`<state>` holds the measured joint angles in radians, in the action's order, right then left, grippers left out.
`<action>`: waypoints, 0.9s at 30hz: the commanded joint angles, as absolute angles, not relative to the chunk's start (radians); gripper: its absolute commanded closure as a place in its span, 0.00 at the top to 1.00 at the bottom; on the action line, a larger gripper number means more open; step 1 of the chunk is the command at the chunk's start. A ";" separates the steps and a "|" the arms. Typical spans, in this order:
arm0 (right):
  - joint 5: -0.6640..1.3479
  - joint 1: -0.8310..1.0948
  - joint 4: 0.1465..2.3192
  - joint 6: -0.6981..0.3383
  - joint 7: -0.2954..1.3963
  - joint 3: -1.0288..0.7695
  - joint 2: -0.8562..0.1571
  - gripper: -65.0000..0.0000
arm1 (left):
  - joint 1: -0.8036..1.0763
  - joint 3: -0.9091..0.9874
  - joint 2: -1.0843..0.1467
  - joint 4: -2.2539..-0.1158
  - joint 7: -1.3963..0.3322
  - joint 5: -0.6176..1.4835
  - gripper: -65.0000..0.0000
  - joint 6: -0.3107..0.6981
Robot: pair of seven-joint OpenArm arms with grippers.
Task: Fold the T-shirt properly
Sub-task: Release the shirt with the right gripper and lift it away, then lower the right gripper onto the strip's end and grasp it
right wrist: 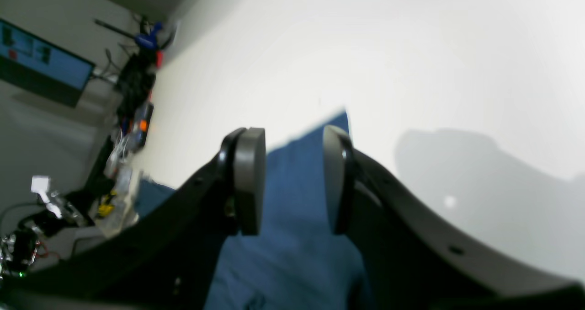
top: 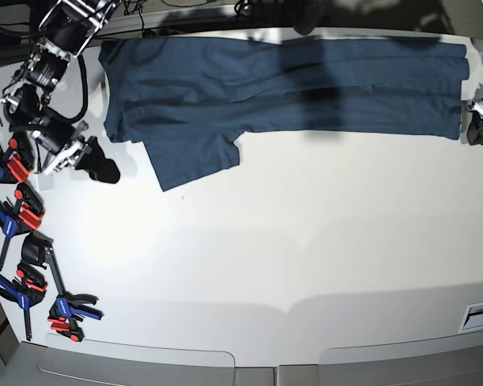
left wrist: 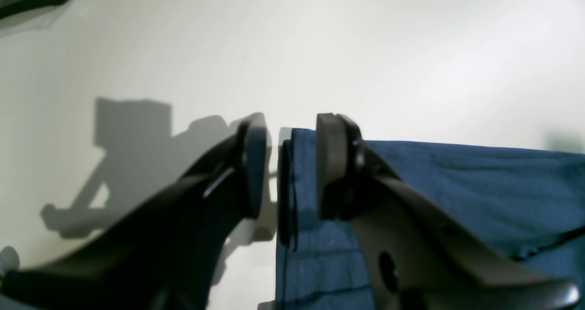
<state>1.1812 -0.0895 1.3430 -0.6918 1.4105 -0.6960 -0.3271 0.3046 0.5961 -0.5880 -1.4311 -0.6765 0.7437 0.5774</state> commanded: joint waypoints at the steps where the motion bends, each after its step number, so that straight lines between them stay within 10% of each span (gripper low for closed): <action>1: 1.208 -0.123 1.362 -0.698 1.394 -0.700 -0.346 0.30 | 0.299 0.607 -0.612 -1.449 -0.650 0.756 0.26 0.580; 27: 0.490 -0.175 1.361 -0.643 1.010 -0.409 -0.273 0.45 | 0.299 0.607 -0.524 -1.449 -0.624 0.682 0.26 0.580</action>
